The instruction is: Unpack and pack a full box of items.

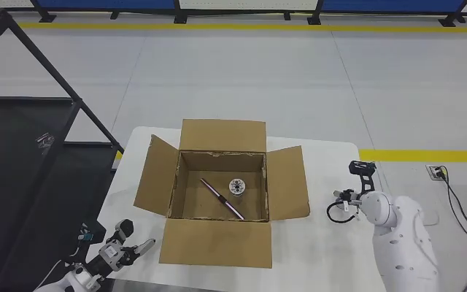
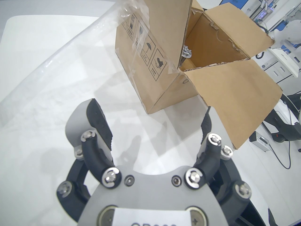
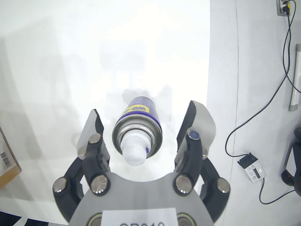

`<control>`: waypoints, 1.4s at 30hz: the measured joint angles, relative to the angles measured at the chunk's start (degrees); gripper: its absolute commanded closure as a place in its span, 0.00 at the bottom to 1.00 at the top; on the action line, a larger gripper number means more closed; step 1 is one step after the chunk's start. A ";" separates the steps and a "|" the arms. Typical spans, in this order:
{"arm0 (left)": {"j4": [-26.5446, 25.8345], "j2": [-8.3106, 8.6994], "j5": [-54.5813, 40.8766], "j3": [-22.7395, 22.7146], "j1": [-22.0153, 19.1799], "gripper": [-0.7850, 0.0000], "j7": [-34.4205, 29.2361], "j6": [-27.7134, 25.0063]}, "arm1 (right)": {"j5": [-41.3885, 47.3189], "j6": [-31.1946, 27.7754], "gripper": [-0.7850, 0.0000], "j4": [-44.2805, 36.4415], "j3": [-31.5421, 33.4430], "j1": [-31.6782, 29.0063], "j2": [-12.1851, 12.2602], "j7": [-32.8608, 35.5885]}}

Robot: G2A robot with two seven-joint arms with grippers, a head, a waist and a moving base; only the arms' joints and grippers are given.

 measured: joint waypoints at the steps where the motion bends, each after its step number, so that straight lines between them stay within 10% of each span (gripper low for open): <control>1: 0.00 0.00 0.00 0.00 0.00 0.00 0.00 0.00 | 0.03 -0.12 1.00 -0.29 -0.06 -0.14 0.05 -0.01; 10: 0.00 0.00 0.00 0.00 0.00 0.00 0.00 0.00 | 1.43 0.18 1.00 -12.34 -0.20 -4.96 0.41 -0.29; 22: 0.00 0.00 0.00 0.00 0.00 0.00 0.00 0.00 | -1.29 0.96 1.00 -56.69 -13.34 -18.98 -0.14 -2.24; 35: 0.00 0.00 0.00 0.00 0.00 0.00 0.00 0.00 | -10.37 1.45 1.00 -30.39 -46.86 6.74 -5.11 9.82; 42: 0.00 0.00 0.00 0.00 0.00 0.00 0.00 0.00 | -6.60 3.80 1.00 -12.59 -52.51 15.30 -8.54 12.60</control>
